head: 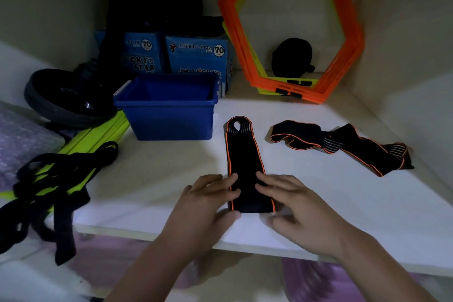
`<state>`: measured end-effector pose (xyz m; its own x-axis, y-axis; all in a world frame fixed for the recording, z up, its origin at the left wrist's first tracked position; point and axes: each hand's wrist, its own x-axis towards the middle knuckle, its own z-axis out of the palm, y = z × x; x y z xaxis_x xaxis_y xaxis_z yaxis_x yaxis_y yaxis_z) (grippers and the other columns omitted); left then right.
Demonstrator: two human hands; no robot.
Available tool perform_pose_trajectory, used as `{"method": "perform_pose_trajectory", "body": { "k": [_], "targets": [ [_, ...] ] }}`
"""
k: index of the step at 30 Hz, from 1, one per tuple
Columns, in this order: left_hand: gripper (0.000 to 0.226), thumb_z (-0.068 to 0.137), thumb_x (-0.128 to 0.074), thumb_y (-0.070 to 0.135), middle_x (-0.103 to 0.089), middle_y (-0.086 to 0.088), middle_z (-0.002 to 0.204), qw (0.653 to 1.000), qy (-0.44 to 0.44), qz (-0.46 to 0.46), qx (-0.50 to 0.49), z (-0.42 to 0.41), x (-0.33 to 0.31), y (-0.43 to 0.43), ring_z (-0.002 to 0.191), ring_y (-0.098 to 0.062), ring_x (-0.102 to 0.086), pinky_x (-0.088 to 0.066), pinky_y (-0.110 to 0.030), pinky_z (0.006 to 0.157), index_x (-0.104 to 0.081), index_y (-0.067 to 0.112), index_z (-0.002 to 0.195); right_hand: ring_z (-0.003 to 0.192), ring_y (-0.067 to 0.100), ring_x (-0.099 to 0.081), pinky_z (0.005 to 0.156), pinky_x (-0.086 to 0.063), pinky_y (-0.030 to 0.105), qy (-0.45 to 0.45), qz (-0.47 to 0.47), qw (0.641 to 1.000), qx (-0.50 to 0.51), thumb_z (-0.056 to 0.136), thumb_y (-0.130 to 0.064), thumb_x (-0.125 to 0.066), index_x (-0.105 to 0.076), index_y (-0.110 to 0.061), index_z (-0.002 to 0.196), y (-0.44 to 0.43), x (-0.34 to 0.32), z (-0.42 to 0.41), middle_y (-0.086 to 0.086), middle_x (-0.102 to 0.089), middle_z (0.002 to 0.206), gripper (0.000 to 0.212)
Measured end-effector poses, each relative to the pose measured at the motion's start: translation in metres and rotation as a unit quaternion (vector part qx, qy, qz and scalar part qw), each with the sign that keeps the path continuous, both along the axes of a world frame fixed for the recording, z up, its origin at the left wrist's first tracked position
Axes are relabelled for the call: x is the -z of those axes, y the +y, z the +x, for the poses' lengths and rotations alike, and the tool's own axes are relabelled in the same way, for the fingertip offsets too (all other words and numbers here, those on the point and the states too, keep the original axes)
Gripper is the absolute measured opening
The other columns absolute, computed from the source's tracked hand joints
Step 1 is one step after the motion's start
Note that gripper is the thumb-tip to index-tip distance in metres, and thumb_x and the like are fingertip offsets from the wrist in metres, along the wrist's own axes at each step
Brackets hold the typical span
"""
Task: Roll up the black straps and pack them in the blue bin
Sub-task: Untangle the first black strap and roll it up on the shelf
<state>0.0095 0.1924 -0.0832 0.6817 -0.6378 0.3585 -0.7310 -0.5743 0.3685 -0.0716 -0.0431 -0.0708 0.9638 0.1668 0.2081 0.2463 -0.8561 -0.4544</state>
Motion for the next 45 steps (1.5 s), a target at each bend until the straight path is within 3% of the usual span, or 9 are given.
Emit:
{"method": "perform_pose_trajectory", "body": {
  "k": [6,9,12,17,21,29,33,37,45],
  "targets": [
    [0.036,0.097,-0.043,0.045,-0.061,0.018,0.137,0.995,0.058,-0.063,0.041,-0.011,-0.006,0.001,0.138,0.003,-0.041,-0.039,-0.024,0.108,-0.070,0.028,0.114,0.135,-0.001,-0.043,0.106,-0.041,0.019,-0.054,0.017,0.998,-0.006,0.087,-0.039,-0.069,-0.062,-0.038,0.133,-0.007,0.001,-0.013,-0.030,-0.054,0.139,0.046],
    [0.039,0.095,-0.037,0.054,-0.072,0.015,0.104,0.987,0.132,-0.090,0.031,-0.022,-0.016,-0.002,0.097,-0.004,-0.065,-0.051,-0.030,0.083,-0.062,0.036,0.119,0.093,0.010,-0.065,0.082,-0.051,0.027,-0.057,0.126,0.990,0.040,0.086,-0.028,-0.075,-0.069,-0.041,0.115,-0.007,0.000,-0.014,-0.015,-0.070,0.099,0.032],
    [0.028,0.098,-0.047,0.050,-0.071,0.014,0.086,0.976,0.181,-0.118,0.037,-0.023,-0.023,-0.008,0.080,-0.006,-0.065,-0.050,-0.025,0.071,-0.062,0.037,0.117,0.071,0.021,-0.064,0.073,-0.051,0.041,-0.006,0.209,0.975,0.082,0.091,-0.027,-0.071,-0.071,-0.022,0.091,-0.005,-0.006,-0.007,0.001,-0.070,0.076,0.005],
    [0.029,0.099,-0.047,0.038,-0.057,0.002,0.066,0.993,0.093,-0.072,-0.022,-0.007,-0.018,-0.020,0.070,-0.017,-0.052,-0.042,-0.027,0.063,-0.059,0.018,0.081,0.058,0.013,-0.046,0.061,-0.037,0.034,0.034,0.257,0.957,0.129,0.085,-0.046,-0.066,-0.054,-0.006,0.070,-0.004,-0.008,0.007,0.012,-0.056,0.062,0.045],
    [0.037,0.096,-0.057,0.034,-0.045,0.003,0.053,0.988,0.104,-0.098,-0.061,0.004,-0.017,-0.032,0.061,-0.018,-0.047,-0.030,-0.021,0.055,-0.049,0.016,0.064,0.048,0.008,-0.042,0.056,-0.035,0.028,0.040,0.262,0.948,0.179,0.087,-0.032,-0.074,-0.052,-0.012,0.062,-0.004,-0.007,0.010,-0.006,-0.050,0.050,0.038],
    [0.020,0.079,-0.071,0.050,-0.065,0.014,0.075,0.974,0.147,-0.111,-0.133,0.016,-0.020,-0.040,0.073,-0.001,-0.061,-0.049,-0.025,0.065,-0.063,0.036,0.091,0.091,0.004,-0.056,0.076,-0.042,0.017,-0.080,0.150,0.960,0.222,0.080,-0.027,-0.080,-0.061,-0.035,0.103,0.003,-0.005,0.011,-0.015,-0.056,0.109,0.031],
    [0.024,0.090,-0.056,0.031,-0.060,0.018,0.118,0.996,-0.029,-0.080,-0.016,0.021,-0.008,-0.035,0.101,-0.011,-0.053,-0.050,-0.027,0.080,-0.069,0.038,0.109,0.115,0.012,-0.048,0.093,-0.045,0.025,-0.133,-0.015,0.982,0.135,0.092,-0.034,-0.060,-0.077,-0.028,0.100,-0.004,0.004,0.013,-0.013,-0.063,0.124,0.019],
    [0.053,0.077,-0.049,0.024,-0.042,0.017,0.153,0.996,0.016,-0.051,0.066,0.025,-0.002,-0.022,0.129,-0.009,-0.040,-0.042,-0.020,0.099,-0.067,0.032,0.126,0.135,0.000,-0.040,0.106,-0.042,0.025,-0.052,0.023,0.997,0.060,0.086,-0.050,-0.062,-0.070,-0.030,0.122,-0.022,0.003,0.004,-0.022,-0.057,0.138,0.042],
    [0.033,0.086,-0.053,0.036,-0.066,0.027,0.114,0.994,0.052,-0.066,0.071,0.010,-0.010,-0.017,0.118,-0.001,-0.049,-0.043,-0.019,0.094,-0.068,0.036,0.115,0.128,0.009,-0.051,0.100,-0.042,0.015,-0.047,0.095,0.994,0.027,0.077,-0.024,-0.083,-0.071,-0.037,0.122,-0.031,0.002,-0.008,-0.022,-0.066,0.127,0.048]
  ]
}}
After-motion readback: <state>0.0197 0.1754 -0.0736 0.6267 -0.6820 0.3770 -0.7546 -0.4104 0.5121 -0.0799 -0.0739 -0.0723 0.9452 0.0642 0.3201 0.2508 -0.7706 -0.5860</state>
